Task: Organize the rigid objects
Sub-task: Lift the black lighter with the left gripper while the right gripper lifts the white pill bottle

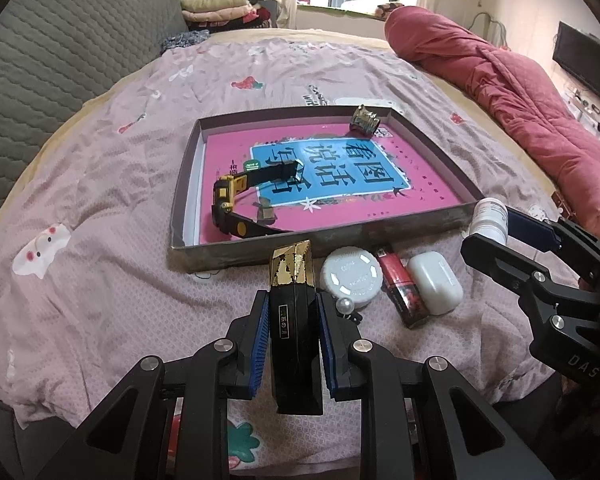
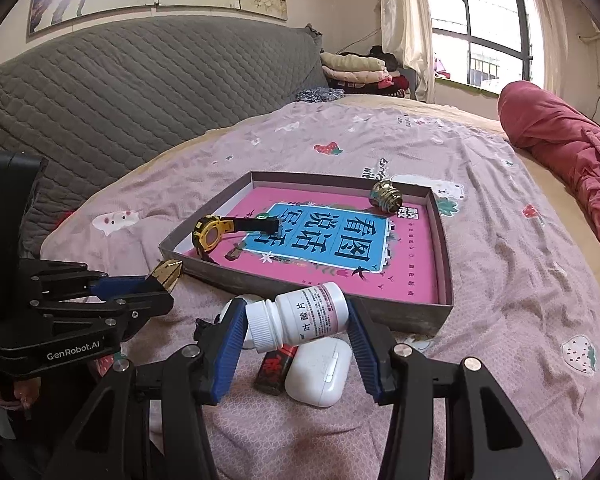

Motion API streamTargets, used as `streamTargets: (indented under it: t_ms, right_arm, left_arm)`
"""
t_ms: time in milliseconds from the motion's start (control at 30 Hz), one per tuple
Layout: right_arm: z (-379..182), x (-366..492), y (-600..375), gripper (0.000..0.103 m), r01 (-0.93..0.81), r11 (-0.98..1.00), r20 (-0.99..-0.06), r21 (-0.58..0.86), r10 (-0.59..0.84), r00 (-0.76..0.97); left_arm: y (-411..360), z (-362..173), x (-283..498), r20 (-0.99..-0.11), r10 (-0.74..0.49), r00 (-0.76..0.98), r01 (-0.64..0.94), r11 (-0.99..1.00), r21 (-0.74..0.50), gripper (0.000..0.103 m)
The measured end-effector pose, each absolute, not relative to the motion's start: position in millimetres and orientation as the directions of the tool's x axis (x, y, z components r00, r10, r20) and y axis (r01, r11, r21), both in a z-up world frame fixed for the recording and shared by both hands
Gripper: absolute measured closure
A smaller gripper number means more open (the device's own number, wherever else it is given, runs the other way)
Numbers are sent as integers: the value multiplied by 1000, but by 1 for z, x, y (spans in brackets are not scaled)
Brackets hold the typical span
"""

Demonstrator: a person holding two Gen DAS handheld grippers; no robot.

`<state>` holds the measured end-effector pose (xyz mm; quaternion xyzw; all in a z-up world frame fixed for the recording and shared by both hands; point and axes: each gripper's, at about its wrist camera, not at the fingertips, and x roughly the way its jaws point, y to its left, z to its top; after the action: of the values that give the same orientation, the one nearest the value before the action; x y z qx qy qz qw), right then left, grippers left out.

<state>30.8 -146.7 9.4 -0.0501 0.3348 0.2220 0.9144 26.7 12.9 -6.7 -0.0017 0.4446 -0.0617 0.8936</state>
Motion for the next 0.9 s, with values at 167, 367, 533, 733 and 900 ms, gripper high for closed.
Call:
streamTargets:
  t_ms: [167,367,533,733,900]
  right_arm:
    - [14,27,-148,53,-430,901,-623,52,366,691]
    - [21,20,-146,53,-434,900,-604,26,360,711]
    - [23,18,-145,53,-434,901,-596,19,359,718]
    - [26,18,-147,53,-425,905,-589,21,355,726]
    - [30,18,-151,53,-406,913,-573,23,345,743]
  left_arm:
    - [10,-1,25,-785,-111,610,116,992,-51,80]
    - [7,4,22,-775,-114,621,127,991,-44,79]
    - [4,7,21,-772,-115,625,134,990,-39,79]
    - [4,9,21,-769,-114,629,132,991,-38,79]
    - [4,14,22,-759,-111,642,127,991,-37,79]
